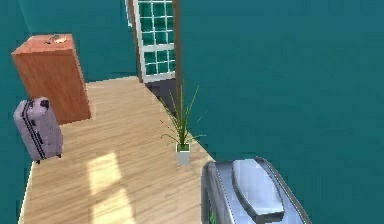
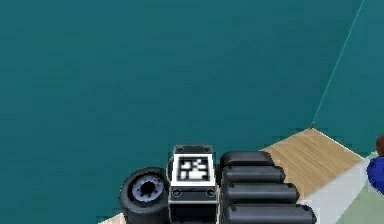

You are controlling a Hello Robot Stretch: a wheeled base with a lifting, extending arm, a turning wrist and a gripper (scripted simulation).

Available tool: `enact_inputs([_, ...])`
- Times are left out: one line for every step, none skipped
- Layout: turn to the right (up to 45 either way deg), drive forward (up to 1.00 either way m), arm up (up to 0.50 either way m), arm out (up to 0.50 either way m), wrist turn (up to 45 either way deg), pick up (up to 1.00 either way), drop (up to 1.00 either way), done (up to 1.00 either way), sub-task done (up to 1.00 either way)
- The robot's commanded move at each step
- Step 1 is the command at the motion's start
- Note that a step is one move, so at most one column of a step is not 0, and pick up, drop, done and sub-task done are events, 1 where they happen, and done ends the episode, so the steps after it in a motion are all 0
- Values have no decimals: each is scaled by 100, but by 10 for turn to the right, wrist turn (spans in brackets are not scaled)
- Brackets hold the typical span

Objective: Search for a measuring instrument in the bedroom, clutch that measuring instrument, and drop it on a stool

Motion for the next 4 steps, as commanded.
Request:
enact_inputs([-210,0,0,0,0,0,0,0,0])
enact_inputs([0,5,0,0,0,0,0,0,0])
enact_inputs([0,100,0,0,0,0,0,0,0])
enact_inputs([60,0,0,0,0,0,0,0,0])
